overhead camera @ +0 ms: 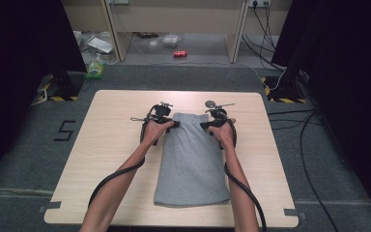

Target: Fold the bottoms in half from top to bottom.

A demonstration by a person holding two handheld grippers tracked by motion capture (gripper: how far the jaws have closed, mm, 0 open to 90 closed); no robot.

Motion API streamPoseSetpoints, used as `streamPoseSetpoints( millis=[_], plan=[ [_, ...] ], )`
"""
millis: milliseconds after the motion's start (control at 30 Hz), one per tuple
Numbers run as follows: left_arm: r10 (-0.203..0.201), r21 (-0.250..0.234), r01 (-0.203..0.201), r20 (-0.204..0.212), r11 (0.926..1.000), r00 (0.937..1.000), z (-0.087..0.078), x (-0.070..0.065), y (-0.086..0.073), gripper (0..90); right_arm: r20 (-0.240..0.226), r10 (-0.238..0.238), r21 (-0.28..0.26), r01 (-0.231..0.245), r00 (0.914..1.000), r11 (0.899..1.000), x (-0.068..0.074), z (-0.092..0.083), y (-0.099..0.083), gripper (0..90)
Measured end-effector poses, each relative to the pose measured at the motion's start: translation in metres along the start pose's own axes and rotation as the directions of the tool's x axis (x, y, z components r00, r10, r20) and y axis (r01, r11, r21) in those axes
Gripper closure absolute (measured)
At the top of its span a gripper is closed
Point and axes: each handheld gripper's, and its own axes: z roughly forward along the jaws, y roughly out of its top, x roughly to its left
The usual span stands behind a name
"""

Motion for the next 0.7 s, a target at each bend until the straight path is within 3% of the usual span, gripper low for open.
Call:
streamPoseSetpoints(
  millis=[100, 233, 433, 700],
  plan=[
    [0.014, -0.006, -0.014, 0.004, 0.9999, 0.9999, -0.002, -0.002, 0.001, 62.9, -0.024, 0.021, -0.015, -0.021, 0.9995, 1.0, -0.001, 0.0, -0.003, 74.4],
    [0.042, -0.015, -0.042, 0.001, 0.999, 0.9991, -0.006, -0.005, 0.004, 69.1, -0.022, 0.011, -0.026, -0.012, 0.9997, 1.0, 0.0, -0.001, -0.003, 76.4],
    [0.05, -0.044, -0.048, 0.031, 0.9978, 0.9983, -0.016, -0.006, 0.007, 71.3, -0.026, -0.002, -0.048, 0.001, 0.9996, 0.999, 0.002, -0.009, -0.001, 77.3],
    [0.082, -0.091, -0.076, 0.066, 0.993, 0.9944, -0.04, -0.01, 0.009, 71.9, -0.071, -0.034, -0.1, 0.027, 0.9969, 0.995, 0.005, -0.027, 0.002, 77.8]
  ],
)
